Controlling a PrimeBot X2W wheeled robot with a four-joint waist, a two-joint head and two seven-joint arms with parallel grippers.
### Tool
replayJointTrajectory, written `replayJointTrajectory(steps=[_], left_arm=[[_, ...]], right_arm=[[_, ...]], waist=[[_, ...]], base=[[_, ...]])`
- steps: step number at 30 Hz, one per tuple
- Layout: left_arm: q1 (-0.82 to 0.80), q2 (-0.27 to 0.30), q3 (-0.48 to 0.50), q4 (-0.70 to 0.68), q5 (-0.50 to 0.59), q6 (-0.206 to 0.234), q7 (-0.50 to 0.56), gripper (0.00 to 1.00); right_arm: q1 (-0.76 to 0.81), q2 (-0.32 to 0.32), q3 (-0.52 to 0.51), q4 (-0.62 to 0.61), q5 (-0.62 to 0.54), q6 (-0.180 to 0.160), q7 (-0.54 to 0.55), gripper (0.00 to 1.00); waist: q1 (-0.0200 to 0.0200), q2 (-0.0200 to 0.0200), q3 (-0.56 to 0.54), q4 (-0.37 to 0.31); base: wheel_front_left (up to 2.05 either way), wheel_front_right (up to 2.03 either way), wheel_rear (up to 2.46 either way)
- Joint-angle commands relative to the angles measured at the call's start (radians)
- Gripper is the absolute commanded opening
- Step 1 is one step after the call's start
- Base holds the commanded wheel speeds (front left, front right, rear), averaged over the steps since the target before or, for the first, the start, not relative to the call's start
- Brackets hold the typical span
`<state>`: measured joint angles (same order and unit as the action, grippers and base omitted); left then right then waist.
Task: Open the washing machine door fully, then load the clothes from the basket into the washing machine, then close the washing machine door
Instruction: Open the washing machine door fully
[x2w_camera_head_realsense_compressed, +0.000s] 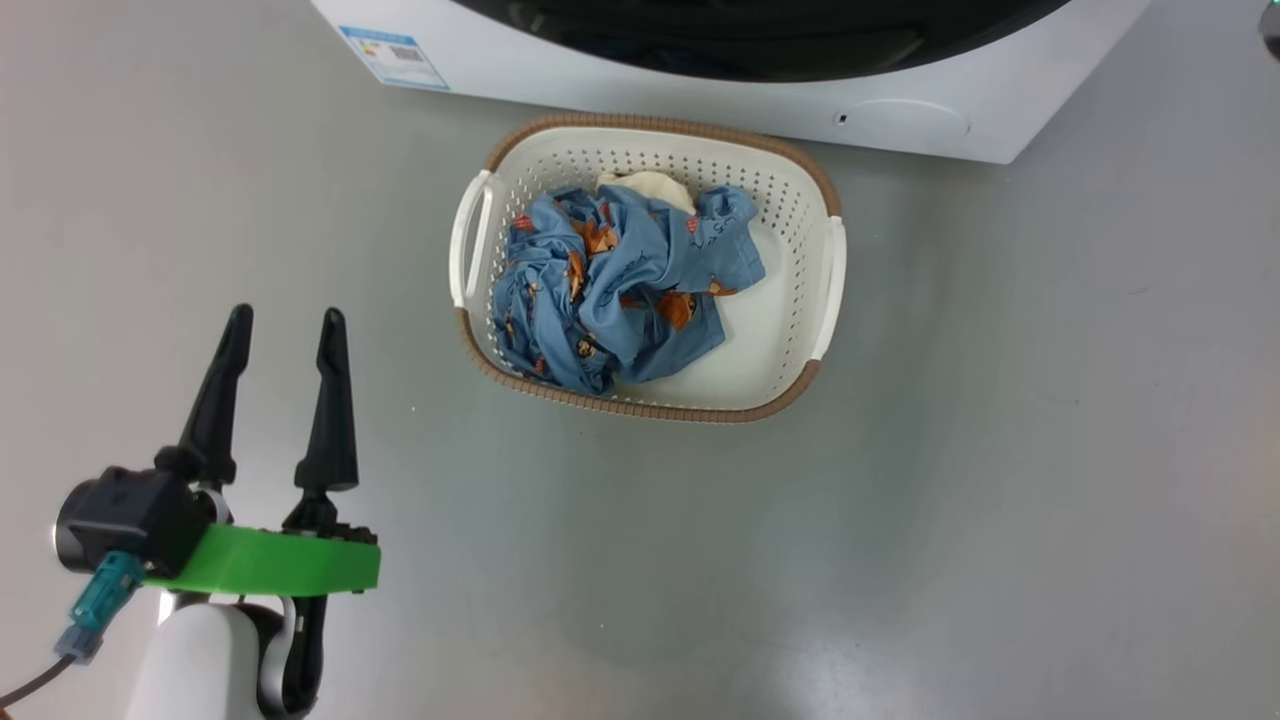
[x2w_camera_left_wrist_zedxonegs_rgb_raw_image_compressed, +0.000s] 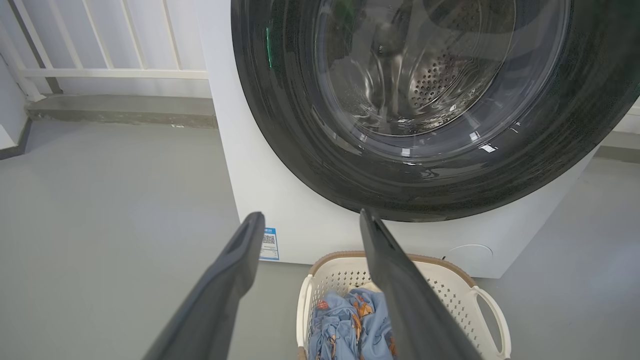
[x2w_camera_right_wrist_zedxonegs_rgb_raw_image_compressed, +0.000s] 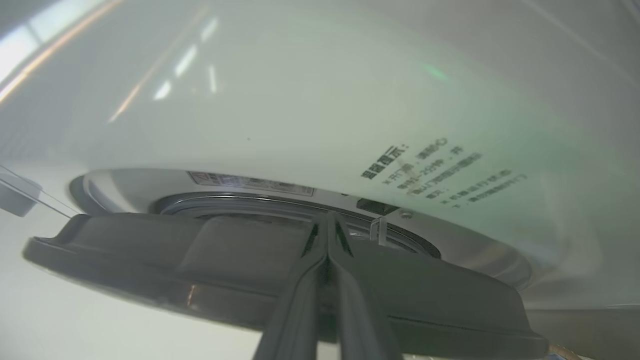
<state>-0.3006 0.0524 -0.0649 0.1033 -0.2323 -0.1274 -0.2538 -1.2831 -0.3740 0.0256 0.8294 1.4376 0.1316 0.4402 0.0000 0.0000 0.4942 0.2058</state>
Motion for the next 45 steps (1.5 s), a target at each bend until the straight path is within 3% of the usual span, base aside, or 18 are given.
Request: replayJointTrajectory(steps=[1,18,45], left_arm=[[-0.013,0.019,0.029,-0.020,-0.008,-0.003,-0.008,1.00],[-0.004,0.012,0.037,-0.002,-0.008,-0.003,-0.008,1.00],[0.042,0.029,0.056,0.005,-0.006,-0.003,-0.008,1.00]], right_arm=[[-0.033,0.008,0.013,-0.015,0.005,-0.001,0.008,0.00],[-0.057,0.037,0.071,0.039,0.013,-0.001,0.140,0.00],[0.250,0.096,0.108,-0.199,0.124,-0.001,0.353,0.00]], waist=[[0.0000,0.0000,0.010,0.010],[0.0000,0.0000,-0.012,0.003],[0.0000,0.0000,-0.090,-0.070]], base=[[0.00,0.00,0.00],[0.00,0.00,0.00],[0.00,0.00,0.00]])
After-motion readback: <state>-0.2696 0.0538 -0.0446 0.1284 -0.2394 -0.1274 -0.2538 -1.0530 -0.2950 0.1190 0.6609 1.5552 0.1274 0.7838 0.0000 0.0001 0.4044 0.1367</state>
